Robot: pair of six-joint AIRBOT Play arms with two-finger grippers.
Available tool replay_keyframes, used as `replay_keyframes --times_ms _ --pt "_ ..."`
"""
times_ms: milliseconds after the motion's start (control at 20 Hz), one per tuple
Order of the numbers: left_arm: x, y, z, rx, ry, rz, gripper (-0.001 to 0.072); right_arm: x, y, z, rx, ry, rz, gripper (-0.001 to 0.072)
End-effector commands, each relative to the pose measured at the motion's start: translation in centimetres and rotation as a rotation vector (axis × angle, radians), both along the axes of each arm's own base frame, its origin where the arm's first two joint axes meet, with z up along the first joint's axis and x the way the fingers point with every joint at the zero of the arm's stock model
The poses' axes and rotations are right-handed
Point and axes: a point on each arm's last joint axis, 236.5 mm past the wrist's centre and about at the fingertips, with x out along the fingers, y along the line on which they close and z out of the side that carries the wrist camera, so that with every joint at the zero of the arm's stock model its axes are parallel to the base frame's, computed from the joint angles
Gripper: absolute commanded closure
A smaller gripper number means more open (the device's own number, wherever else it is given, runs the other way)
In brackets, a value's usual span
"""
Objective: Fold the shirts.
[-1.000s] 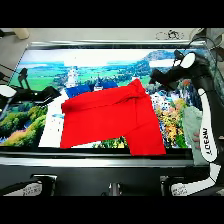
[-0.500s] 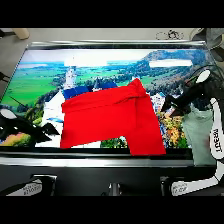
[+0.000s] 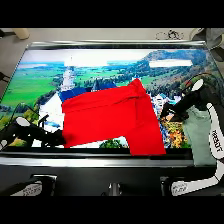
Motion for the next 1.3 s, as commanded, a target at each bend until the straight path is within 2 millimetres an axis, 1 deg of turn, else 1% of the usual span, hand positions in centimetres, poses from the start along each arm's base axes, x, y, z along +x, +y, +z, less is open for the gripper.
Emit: replay_keyframes --times_ms 0,100,150,200,250,300,350,400,450,500,550,600,650,700,750,800,850,900,950,1000,1050,1100,1150,1200,1250 --pt "0.3 -0.2 0.1 0.009 -0.017 0.007 0.0681 0.8 1.7 -1.8 0.077 -0.043 0.013 0.0168" --pt "0.6 -0.2 0.6 0.014 -0.047 0.008 0.0682 1.0 2.7 -3.0 0.093 -0.034 0.021 0.0175" --pt "0.8 -0.1 1.0 0.017 -0.063 0.009 0.0682 1.1 3.2 -3.7 0.09 -0.032 0.037 0.0198" --pt "1.0 -0.1 1.4 0.019 -0.08 0.009 0.0682 1.3 3.8 -4.2 0.089 -0.039 0.063 0.0252" --pt "1.1 -0.1 1.8 0.023 -0.099 0.009 0.0682 1.7 4.6 -4.6 0.08 -0.057 0.085 0.0403" --pt "1.5 0.0 2.4 0.027 -0.125 0.009 0.0682 2.3 5.0 -4.6 0.065 -0.084 0.096 0.0652" --pt "2.4 0.2 3.4 0.034 -0.168 0.008 0.0682 2.8 5.2 -3.9 0.068 -0.098 0.107 0.0691" --pt "4.1 0.5 5.3 0.049 -0.253 -0.004 0.0682 3.9 5.3 -2.5 0.073 -0.138 0.107 0.0692" --pt "6.2 1.1 8.2 0.076 -0.361 -0.018 0.0683 5.6 5.0 0.2 0.054 -0.217 0.118 0.0693" --pt "8.9 1.9 12.8 0.12 -0.513 -0.028 0.0683 7.6 4.6 4.0 0.027 -0.338 0.135 0.0693" --pt "11.4 2.7 18.7 0.17 -0.685 -0.025 0.0683 9.7 4.4 9.3 0.001 -0.491 0.143 0.0693" --pt "13.5 3.4 26.9 0.227 -0.908 -0.009 0.0683 11.5 4.1 16.6 -0.036 -0.69 0.135 0.0693" --pt "14.1 3.8 36.8 0.28 -1.165 0.027 0.0683 12.1 3.9 24.7 -0.073 -0.901 0.121 0.0693" --pt "12.8 4.0 46.8 0.329 -1.423 0.071 0.0683 11.0 3.6 34.5 -0.123 -1.152 0.096 0.0693" --pt "9.5 4.3 56.3 0.389 -1.677 0.125 0.0684 7.9 2.7 44.5 -0.207 -1.418 0.049 0.0692" --pt "4.6 4.4 64.8 0.443 -1.917 0.184 0.0683 3.4 1.8 52.6 -0.277 -1.638 -0.011 0.0692" --pt "-0.7 4.2 70.4 0.491 -2.089 0.222 0.0683 -2.2 1.0 59.1 -0.347 -1.827 -0.072 0.0693" --pt "-4.3 3.8 73.0 0.51 -2.177 0.234 0.0683 -8.1 0.6 63.4 -0.398 -1.971 -0.12 0.0693" --pt "-6.9 3.1 74.1 0.5 -2.216 0.237 0.0683 -12.5 0.6 65.4 -0.404 -2.043 -0.157 0.0693" --pt "-8.4 2.7 74.2 0.495 -2.221 0.228 0.0683 -15.8 0.6 66.1 -0.392 -2.071 -0.194 0.0693" --pt "-8.8 2.5 73.6 0.476 -2.199 0.227 0.0683 -17.7 0.8 66.1 -0.375 -2.075 -0.208 0.0693" --pt "-8.5 2.4 72.7 0.449 -2.155 0.229 0.0684 -18.6 0.7 65.9 -0.388 -2.068 -0.206 0.0693" --pt "-7.8 2.5 71.9 0.452 -2.115 0.22 0.0684 -18.7 0.5 65.4 -0.404 -2.045 -0.202 0.0693" --pt "-6.8 2.7 71.0 0.466 -2.07 0.205 0.0684 -18.2 0.2 64.4 -0.426 -1.999 -0.195 0.0693" --pt "-5.6 3.2 69.9 0.499 -2.016 0.193 0.0684 -17.3 -0.2 63.0 -0.446 -1.938 -0.185 0.0693"
